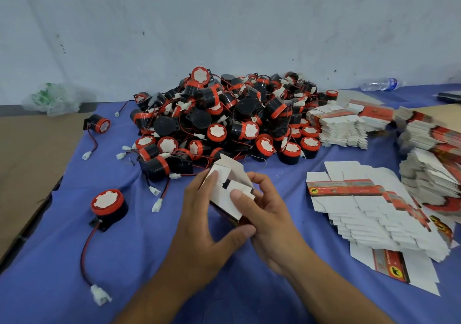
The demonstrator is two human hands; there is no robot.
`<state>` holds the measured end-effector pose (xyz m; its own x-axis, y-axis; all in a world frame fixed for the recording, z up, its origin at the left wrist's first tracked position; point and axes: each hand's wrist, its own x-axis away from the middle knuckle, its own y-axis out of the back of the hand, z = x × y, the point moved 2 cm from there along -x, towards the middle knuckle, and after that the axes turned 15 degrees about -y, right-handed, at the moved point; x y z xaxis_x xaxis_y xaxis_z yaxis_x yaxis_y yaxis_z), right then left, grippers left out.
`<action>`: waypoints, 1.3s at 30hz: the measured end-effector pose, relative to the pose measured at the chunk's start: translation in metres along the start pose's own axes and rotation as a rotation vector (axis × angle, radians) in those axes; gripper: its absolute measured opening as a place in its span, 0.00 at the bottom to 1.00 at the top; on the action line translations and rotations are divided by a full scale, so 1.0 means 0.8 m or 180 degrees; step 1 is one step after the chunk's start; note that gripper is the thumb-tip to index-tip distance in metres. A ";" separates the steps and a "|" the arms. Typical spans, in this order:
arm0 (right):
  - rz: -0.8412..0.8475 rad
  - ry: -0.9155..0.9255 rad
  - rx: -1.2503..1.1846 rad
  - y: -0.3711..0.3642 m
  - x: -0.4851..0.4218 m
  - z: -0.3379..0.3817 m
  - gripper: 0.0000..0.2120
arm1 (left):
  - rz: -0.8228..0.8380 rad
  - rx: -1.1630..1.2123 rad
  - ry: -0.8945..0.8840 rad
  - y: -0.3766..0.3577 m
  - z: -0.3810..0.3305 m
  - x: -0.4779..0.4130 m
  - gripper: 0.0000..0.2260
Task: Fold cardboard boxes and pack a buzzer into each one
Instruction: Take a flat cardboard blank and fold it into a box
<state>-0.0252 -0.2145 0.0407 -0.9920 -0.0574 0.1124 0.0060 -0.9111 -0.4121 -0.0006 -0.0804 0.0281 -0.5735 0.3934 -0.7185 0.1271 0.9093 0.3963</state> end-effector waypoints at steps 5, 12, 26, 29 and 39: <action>0.0128 -0.0099 0.0384 -0.004 0.002 -0.003 0.24 | -0.0256 -0.0264 -0.0250 0.015 -0.005 -0.005 0.27; 0.0085 -0.0556 0.0609 0.008 0.002 0.010 0.35 | 0.0184 -0.0449 -0.0471 0.017 -0.007 -0.007 0.21; 0.0424 -0.0340 0.1723 0.004 0.016 0.022 0.19 | 0.0141 -0.0549 -0.0423 0.013 -0.025 -0.012 0.28; 0.0333 -0.0221 0.1791 0.004 0.016 0.021 0.18 | 0.0184 -0.0541 -0.0482 0.010 -0.029 -0.013 0.29; 0.0251 -0.0024 0.2098 0.007 0.019 0.021 0.19 | 0.0061 -0.0807 -0.0915 0.009 -0.029 -0.012 0.32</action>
<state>-0.0381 -0.2270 0.0553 -0.9845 -0.1349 0.1118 0.1569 -0.9628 0.2198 -0.0128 -0.0807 0.0508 -0.3179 0.4649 -0.8263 -0.0893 0.8530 0.5142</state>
